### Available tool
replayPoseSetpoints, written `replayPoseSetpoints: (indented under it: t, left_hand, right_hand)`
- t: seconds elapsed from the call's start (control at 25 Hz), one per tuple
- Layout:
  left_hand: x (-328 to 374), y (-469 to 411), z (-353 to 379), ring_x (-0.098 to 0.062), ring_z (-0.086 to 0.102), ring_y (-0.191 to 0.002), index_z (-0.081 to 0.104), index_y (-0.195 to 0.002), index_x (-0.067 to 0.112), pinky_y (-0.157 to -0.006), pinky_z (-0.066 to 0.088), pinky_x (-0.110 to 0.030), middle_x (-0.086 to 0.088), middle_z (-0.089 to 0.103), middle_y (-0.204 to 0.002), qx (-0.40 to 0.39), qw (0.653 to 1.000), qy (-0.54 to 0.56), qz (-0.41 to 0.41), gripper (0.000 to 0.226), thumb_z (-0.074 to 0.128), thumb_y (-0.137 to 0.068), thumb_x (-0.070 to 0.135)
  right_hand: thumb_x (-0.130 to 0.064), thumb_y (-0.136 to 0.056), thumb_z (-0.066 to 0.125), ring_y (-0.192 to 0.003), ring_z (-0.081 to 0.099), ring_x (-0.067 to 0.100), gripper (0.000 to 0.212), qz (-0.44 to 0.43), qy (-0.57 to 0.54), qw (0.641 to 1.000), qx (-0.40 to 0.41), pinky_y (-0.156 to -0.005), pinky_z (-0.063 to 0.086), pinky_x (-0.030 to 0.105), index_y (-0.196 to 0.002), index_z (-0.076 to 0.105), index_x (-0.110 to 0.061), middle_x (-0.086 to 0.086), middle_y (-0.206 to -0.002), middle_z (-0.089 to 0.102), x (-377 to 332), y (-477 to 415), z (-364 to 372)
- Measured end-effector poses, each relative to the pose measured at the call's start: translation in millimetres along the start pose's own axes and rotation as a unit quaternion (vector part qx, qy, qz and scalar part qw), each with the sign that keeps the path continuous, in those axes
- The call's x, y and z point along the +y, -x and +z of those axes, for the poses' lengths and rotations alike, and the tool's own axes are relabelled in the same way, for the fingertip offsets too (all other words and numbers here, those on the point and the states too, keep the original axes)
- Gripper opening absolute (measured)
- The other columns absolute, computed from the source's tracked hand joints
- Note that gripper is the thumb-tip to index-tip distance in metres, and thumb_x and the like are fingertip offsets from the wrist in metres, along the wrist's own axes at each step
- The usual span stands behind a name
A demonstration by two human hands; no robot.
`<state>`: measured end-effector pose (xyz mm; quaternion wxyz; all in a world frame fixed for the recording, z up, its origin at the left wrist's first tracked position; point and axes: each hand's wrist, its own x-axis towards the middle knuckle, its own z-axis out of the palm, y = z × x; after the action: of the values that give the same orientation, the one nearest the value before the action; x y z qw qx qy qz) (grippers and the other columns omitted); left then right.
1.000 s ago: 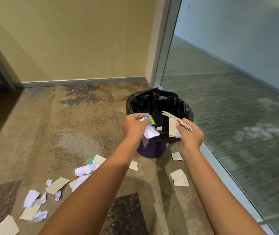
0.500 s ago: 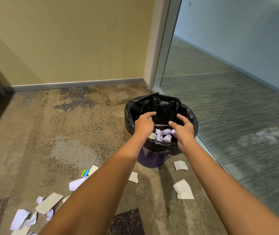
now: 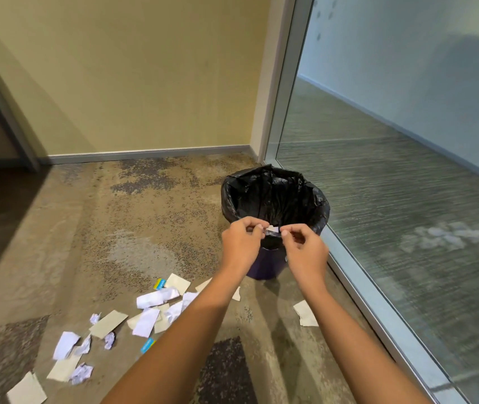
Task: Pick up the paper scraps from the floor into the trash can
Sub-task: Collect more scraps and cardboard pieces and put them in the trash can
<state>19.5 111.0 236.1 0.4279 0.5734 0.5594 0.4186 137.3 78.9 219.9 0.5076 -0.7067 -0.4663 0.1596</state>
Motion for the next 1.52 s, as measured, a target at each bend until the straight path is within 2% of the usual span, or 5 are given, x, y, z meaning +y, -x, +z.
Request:
replayPoseSetpoints:
  t: [0.68,0.96,1.12,1.36,1.52]
  left_hand:
    - [-45,239,-167,-0.007,0.069,-0.079,0.071,-0.083,0.021,-0.073,0.053,-0.028,0.007,0.073,-0.088,0.156,0.987,0.006,-0.023,0.022,0.052,-0.091,0.013]
    - [-84,272,-247,0.003,0.064,-0.064,0.072,-0.087,0.017,-0.06,0.044,-0.006,0.004,0.072,-0.081,0.234,0.97,-0.01,-0.07,0.02,0.053,-0.091,0.011]
    - [-122,267,-275,-0.01,0.069,-0.074,0.073,-0.086,0.016,-0.084,0.055,-0.034,0.003,0.073,-0.085,0.253,0.961,0.027,-0.11,0.02,0.054,-0.089,0.009]
    - [-165,243,-288,-0.013,0.067,-0.081,0.073,-0.087,0.02,-0.07,0.047,-0.019,0.007,0.071,-0.086,0.27,0.945,-0.008,-0.183,0.019,0.055,-0.09,0.013]
    - [-208,223,-287,-0.016,0.068,-0.078,0.07,-0.079,0.026,-0.079,0.056,-0.035,0.004,0.072,-0.081,0.269,0.935,0.009,-0.23,0.023,0.055,-0.09,0.013]
  right_hand:
    - [-0.008,-0.085,0.062,-0.072,0.057,0.008,0.01,-0.195,-0.041,0.977,-0.082,-0.065,0.037,0.005,-0.084,0.068,-0.015,-0.002,-0.079,0.064,-89,211,-16]
    - [-0.007,-0.085,0.062,-0.074,0.058,0.011,0.01,-0.183,-0.031,0.973,-0.135,-0.072,0.046,0.022,-0.084,0.068,-0.016,0.0,-0.08,0.066,-100,266,40]
    - [-0.005,-0.083,0.064,-0.072,0.057,0.007,0.009,-0.175,-0.009,0.971,-0.161,-0.07,0.038,0.006,-0.084,0.068,-0.014,0.0,-0.082,0.067,-96,278,71]
    - [-0.005,-0.084,0.064,-0.074,0.059,0.01,0.01,-0.177,0.027,0.957,-0.229,-0.069,0.042,0.012,-0.083,0.068,-0.014,-0.002,-0.083,0.067,-76,274,123]
    - [-0.007,-0.084,0.063,-0.075,0.058,0.011,0.008,-0.174,0.057,0.944,-0.274,-0.07,0.043,0.02,-0.084,0.067,-0.014,-0.003,-0.082,0.066,-60,265,165]
